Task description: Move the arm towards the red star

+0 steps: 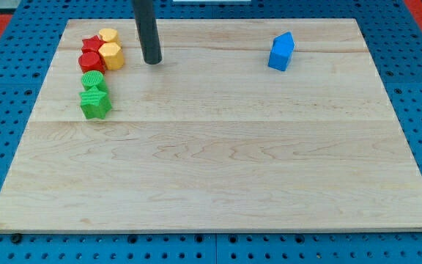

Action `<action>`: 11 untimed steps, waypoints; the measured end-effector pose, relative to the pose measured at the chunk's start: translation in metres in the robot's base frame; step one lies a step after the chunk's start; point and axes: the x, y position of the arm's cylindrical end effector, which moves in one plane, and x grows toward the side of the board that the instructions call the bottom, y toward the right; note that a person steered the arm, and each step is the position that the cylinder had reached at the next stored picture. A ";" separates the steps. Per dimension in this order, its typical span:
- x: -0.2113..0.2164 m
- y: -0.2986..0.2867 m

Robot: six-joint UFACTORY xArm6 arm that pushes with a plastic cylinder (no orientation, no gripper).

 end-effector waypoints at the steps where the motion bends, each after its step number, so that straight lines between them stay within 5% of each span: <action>1: 0.007 0.015; 2: 0.054 0.062; 3: 0.157 0.078; 4: 0.256 0.044; 5: 0.309 -0.062; 7: 0.236 -0.182; 11: 0.011 -0.204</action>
